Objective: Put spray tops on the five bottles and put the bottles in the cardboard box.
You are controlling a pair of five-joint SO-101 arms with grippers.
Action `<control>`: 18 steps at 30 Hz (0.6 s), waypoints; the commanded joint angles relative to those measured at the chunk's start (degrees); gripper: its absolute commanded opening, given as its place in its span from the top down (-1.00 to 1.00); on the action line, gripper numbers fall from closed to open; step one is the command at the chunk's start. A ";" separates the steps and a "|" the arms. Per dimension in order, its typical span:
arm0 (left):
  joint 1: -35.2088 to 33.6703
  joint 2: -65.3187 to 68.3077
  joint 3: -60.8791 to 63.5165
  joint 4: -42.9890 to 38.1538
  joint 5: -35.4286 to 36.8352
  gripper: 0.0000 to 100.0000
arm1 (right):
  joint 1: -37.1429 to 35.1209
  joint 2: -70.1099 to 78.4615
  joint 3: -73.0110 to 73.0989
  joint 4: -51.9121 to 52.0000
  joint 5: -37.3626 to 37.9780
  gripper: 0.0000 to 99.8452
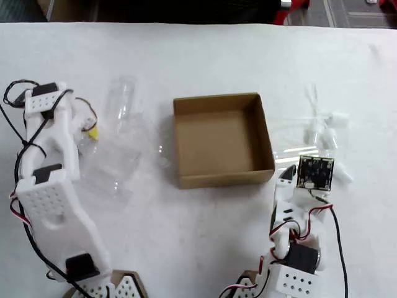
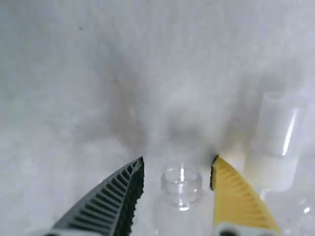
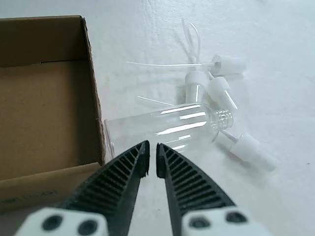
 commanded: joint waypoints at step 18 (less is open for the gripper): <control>-0.22 -1.63 -9.41 4.66 0.88 0.58 | -0.48 -0.22 0.53 0.22 0.53 0.97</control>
